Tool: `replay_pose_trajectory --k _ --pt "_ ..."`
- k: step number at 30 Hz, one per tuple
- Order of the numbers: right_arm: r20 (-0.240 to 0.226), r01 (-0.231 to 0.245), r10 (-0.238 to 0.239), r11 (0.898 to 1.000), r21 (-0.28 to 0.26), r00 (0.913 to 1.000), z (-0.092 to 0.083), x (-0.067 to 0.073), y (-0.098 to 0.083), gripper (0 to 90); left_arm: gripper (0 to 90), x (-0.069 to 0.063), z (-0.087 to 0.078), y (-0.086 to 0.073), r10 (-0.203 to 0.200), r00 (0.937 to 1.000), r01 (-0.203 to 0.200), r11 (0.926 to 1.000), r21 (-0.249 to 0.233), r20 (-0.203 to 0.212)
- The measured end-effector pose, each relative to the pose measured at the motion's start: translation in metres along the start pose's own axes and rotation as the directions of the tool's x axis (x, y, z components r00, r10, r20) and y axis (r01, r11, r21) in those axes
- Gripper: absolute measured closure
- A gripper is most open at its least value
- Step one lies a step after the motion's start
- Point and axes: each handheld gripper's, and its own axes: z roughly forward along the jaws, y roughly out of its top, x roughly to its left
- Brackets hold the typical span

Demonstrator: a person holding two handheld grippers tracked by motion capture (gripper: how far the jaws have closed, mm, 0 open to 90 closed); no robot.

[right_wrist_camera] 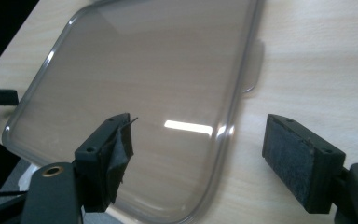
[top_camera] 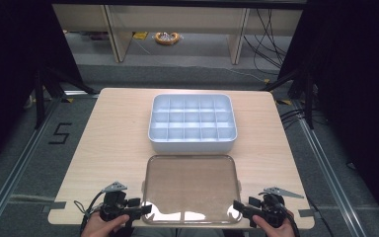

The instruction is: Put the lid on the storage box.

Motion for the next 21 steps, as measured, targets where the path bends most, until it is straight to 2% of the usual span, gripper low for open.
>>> replay_pose_trajectory --k 2,3,4,5,6,7,9,11,12,13,14,15,16,17,18,19,20,21 --pt "0.004 -0.005 0.005 1.000 -0.001 1.0000 0.001 -0.003 0.002 26.8 43.5 0.002 0.003 0.001 -0.015 0.9999 0.015 0.9998 0.010 0.008" --pt "0.004 0.039 -0.039 0.999 0.000 0.9992 0.005 -0.007 0.003 29.2 44.6 0.003 0.004 0.002 -0.016 0.9998 0.016 0.9998 0.014 0.011" --pt "-0.004 0.000 0.000 1.000 0.020 1.0000 0.005 -0.003 0.002 29.9 44.6 0.002 0.005 0.002 -0.010 0.9999 0.010 0.9999 0.013 0.008" --pt "-0.001 0.038 -0.038 0.999 0.016 0.9993 0.008 -0.005 0.003 31.1 45.1 0.002 0.005 0.003 0.003 1.0000 -0.003 0.9998 0.019 0.001" --pt "-0.006 0.020 -0.020 1.000 0.018 0.9998 0.011 -0.003 0.002 32.6 45.2 0.000 0.006 0.003 0.039 0.9992 -0.039 0.9990 0.023 -0.009" --pt "-0.033 0.015 -0.015 1.000 0.019 0.9994 0.013 -0.004 0.002 33.8 45.2 0.000 0.006 0.003 0.033 0.9994 -0.033 0.9993 0.021 -0.011" --pt "-0.016 0.006 -0.006 0.999 0.041 0.9999 0.014 -0.004 0.002 35.0 44.8 0.000 0.005 0.002 0.039 0.9992 -0.039 0.9990 0.023 -0.010" --pt "-0.050 -0.023 0.025 0.999 0.036 0.9984 0.018 -0.008 0.001 39.2 45.5 0.000 0.006 0.002 0.034 0.9994 -0.034 0.9992 0.022 -0.004" --pt "-0.068 -0.057 0.060 0.997 0.043 0.9959 0.019 -0.007 0.000 39.4 45.6 -0.001 0.006 0.002 0.039 0.9992 -0.039 0.9990 0.021 -0.009" --pt "-0.061 -0.101 0.104 0.994 0.046 0.9927 0.018 -0.004 -0.001 39.5 45.8 -0.001 0.006 0.001 0.043 0.9990 -0.043 0.9989 0.017 -0.015" --pt "-0.059 -0.109 0.110 0.994 0.029 0.9921 0.019 -0.003 -0.001 40.0 45.8 -0.001 0.006 0.001 0.043 0.9990 -0.043 0.9989 0.017 -0.015" --pt "-0.058 -0.089 0.090 0.996 0.019 0.9943 0.019 -0.006 -0.002 40.3 45.8 -0.002 0.006 0.001 0.052 0.9986 -0.051 0.9985 0.018 -0.015" --pt "-0.058 -0.089 0.090 0.996 0.019 0.9943 0.019 -0.006 -0.002 40.3 45.8 -0.002 0.006 0.001 0.052 0.9985 -0.052 0.9985 0.017 -0.016" --pt "-0.074 -0.105 0.105 0.994 -0.003 0.9917 0.020 -0.008 -0.004 44.2 45.8 -0.002 0.006 0.000 0.056 0.9983 -0.056 0.9983 0.017 -0.016" --pt "-0.066 -0.176 0.177 0.984 0.020 0.9820 0.016 -0.005 -0.004 46.0 45.8 -0.003 0.006 0.000 0.069 0.9974 -0.069 0.9974 0.020 -0.022" --pt "-0.083 -0.141 0.141 0.990 -0.001 0.9866 0.017 -0.010 -0.005 47.7 45.8 -0.002 0.005 0.000 0.100 0.9948 -0.099 0.9944 0.037 -0.022" --pt "-0.083 -0.167 0.166 0.986 0.003 0.9826 0.016 -0.010 -0.006 50.1 45.8 -0.004 0.006 -0.001 0.082 0.9962 -0.082 0.9966 0.011 -0.030" --pt "-0.075 -0.196 0.196 0.981 0.013 0.9777 0.014 -0.009 -0.006 52.7 45.7 -0.004 0.006 -0.001 0.097 0.9948 -0.097 0.9951 0.020 -0.030"
